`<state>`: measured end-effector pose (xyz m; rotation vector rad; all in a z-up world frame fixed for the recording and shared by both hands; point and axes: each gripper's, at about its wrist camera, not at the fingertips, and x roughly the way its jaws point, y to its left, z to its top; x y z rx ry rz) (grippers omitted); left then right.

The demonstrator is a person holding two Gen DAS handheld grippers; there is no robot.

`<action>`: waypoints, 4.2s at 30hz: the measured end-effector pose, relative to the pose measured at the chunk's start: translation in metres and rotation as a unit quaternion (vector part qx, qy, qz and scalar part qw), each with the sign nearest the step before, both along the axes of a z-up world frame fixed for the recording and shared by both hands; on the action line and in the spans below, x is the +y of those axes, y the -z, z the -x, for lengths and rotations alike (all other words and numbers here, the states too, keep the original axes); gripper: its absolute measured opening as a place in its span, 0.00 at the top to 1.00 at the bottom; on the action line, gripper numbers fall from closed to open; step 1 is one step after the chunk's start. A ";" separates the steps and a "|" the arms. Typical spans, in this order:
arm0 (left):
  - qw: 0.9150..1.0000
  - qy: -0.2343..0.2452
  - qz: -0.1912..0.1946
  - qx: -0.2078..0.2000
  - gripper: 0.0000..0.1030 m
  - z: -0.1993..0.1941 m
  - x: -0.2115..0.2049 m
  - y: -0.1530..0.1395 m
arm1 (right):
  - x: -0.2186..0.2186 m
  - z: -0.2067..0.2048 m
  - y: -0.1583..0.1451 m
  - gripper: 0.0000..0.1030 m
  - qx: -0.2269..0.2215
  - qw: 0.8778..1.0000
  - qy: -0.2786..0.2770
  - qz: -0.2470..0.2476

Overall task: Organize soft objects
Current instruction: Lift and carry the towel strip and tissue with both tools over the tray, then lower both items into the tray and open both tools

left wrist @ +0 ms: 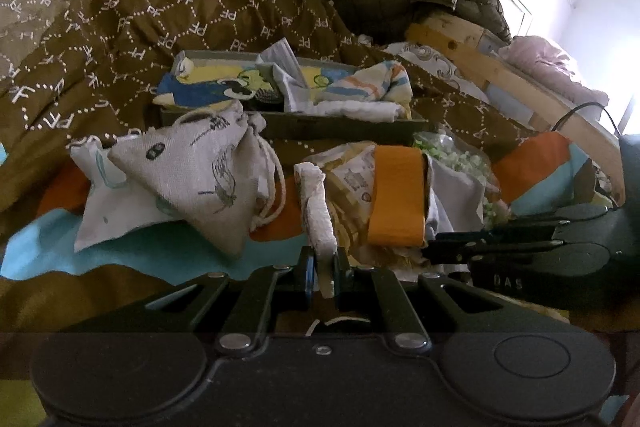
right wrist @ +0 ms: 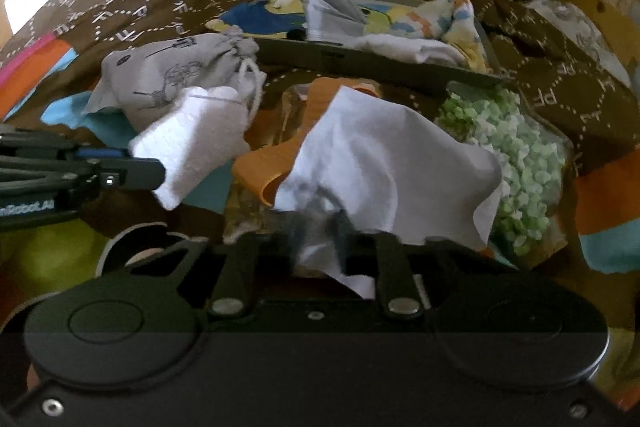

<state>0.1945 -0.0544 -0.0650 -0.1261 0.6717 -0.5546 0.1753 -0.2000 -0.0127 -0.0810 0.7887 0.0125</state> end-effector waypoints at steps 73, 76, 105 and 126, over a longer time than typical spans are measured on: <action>0.987 -0.096 -0.032 -0.122 0.91 -0.207 -0.068 -0.056 | -0.063 -0.160 -0.076 1.00 -0.331 0.939 0.050 0.074; 0.989 -0.098 -0.028 -0.111 0.91 -0.217 -0.073 -0.053 | -0.075 -0.168 -0.075 1.00 -0.322 0.944 0.054 0.059; 0.988 -0.115 -0.051 -0.086 0.67 -0.211 -0.089 -0.077 | -0.131 -0.183 -0.037 0.78 -0.208 0.971 0.088 -0.078; 0.973 -0.162 0.006 -0.164 0.13 -0.097 -0.052 -0.181 | -0.116 -0.075 -0.131 0.22 -0.294 0.944 0.093 -0.117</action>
